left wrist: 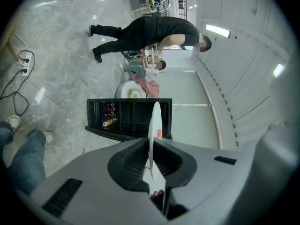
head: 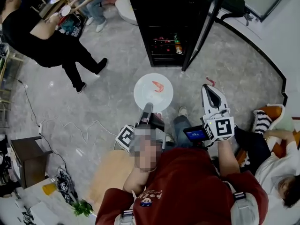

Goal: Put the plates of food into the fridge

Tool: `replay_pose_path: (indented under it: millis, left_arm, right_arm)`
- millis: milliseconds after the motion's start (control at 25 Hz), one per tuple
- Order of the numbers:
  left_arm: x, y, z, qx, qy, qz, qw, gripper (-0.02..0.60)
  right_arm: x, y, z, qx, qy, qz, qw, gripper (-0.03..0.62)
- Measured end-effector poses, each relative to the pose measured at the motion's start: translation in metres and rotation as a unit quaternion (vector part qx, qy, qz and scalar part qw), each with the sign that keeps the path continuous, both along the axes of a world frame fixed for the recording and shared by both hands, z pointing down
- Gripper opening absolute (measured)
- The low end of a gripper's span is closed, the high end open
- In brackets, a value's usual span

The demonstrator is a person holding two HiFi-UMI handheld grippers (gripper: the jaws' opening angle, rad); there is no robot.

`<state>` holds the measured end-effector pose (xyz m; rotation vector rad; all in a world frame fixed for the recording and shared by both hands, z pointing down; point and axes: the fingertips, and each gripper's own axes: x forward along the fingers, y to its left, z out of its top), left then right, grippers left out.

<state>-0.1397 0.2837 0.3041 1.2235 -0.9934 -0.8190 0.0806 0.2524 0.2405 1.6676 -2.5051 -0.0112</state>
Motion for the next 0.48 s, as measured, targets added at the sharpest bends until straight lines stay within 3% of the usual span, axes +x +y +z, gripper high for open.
replay_pose_path:
  millis: [480]
  left_arm:
    - [0.042, -0.093, 0.006, -0.02, -0.013, -0.012, 0.9996, 0.026]
  right_arm:
    - [0.035, -0.107, 0.023, -0.024, -0.018, -0.025, 0.999, 0.011]
